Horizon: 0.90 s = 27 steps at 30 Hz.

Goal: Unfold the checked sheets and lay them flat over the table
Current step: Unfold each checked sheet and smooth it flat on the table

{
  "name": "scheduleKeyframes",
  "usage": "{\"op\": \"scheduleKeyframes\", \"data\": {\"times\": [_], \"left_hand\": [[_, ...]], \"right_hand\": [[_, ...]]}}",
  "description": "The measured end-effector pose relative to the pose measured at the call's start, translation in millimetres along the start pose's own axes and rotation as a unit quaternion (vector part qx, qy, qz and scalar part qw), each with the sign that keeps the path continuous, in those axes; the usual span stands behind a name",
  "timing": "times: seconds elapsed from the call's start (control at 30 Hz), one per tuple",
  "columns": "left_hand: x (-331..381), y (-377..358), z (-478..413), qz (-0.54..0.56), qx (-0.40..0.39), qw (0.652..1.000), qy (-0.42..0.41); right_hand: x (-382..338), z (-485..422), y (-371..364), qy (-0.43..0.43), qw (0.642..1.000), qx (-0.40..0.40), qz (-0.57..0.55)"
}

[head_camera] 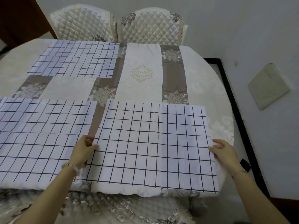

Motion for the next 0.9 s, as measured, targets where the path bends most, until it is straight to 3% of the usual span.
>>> {"op": "scheduleKeyframes", "data": {"times": [0.27, 0.33, 0.4, 0.47, 0.57, 0.7, 0.77, 0.9], "left_hand": [[-14.5, -2.0, 26.7, 0.007, 0.037, 0.999, -0.024], [-13.3, -4.0, 30.1, -0.047, 0.071, 0.994, -0.067], [-11.1, -10.1, 32.1, -0.198, 0.139, 0.957, -0.161], [-4.3, -26.4, 36.5, -0.28, 0.162, 0.909, -0.261], [24.4, -61.0, 47.8, -0.274, 0.099, 0.885, -0.364], [44.7, -113.9, 56.5, -0.308, -0.019, 0.833, -0.46], [40.6, -128.8, 56.7, -0.362, -0.068, 0.81, -0.457], [17.8, -120.2, 46.9, -0.419, -0.046, 0.804, -0.42]], "right_hand": [[11.3, 11.4, -3.3, 0.018, 0.999, 0.034, 0.016], [7.2, 17.1, -7.9, 0.043, 0.994, 0.071, 0.071], [1.9, 26.3, -14.8, 0.113, 0.972, 0.131, 0.159], [-7.1, 37.5, -30.7, 0.207, 0.942, 0.161, 0.209], [-18.1, 51.0, -75.4, 0.319, 0.919, 0.092, 0.213], [-12.2, 58.4, -128.2, 0.424, 0.857, -0.031, 0.292], [-8.6, 56.8, -135.9, 0.432, 0.828, -0.06, 0.352], [-2.2, 42.5, -116.6, 0.397, 0.798, -0.058, 0.45]]}}
Point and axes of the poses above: each hand's wrist, its own z-axis away from the middle knuckle, its own y-axis out of the back of the hand, x = y × z, the point moved 1 cm from there along -z, towards the middle knuckle, and after that the axes turned 2 degrees about y, right-handed, at the moved point
